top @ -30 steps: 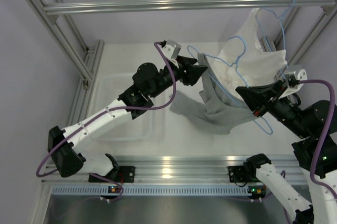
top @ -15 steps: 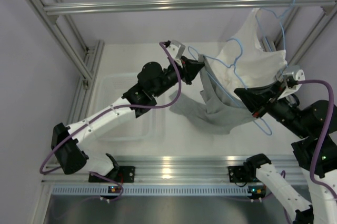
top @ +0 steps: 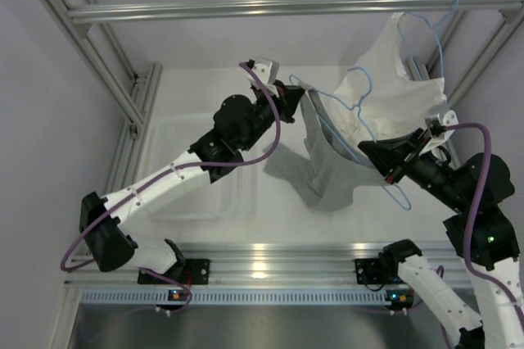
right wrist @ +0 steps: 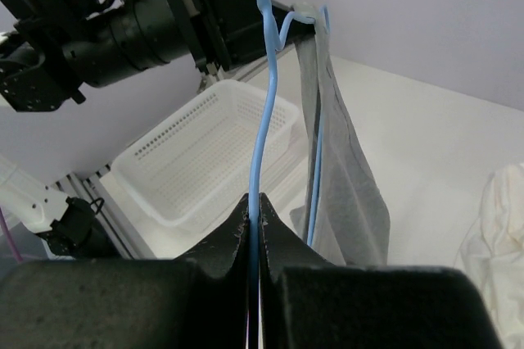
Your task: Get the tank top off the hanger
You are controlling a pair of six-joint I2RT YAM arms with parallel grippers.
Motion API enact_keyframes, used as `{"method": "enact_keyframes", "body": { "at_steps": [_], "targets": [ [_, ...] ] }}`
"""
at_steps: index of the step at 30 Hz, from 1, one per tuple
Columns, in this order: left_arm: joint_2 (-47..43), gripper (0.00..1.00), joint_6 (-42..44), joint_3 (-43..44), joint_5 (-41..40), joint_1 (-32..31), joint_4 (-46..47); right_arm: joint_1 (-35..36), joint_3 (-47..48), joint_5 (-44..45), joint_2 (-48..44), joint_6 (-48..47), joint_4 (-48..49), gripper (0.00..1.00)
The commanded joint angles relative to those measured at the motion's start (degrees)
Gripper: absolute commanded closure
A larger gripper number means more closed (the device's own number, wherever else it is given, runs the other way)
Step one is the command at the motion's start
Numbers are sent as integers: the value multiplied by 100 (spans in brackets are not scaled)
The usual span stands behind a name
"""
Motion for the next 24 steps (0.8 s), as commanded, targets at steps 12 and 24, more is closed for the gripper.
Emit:
{"method": "enact_keyframes", "body": {
  "at_steps": [12, 24],
  "targets": [
    [-146, 100, 272, 1002, -1522, 3, -404, -58, -311, 45, -888, -196, 792, 100],
    [698, 100, 281, 2812, -1698, 91, -1694, -58, -505, -306, -1232, -186, 1198, 100]
  ]
}}
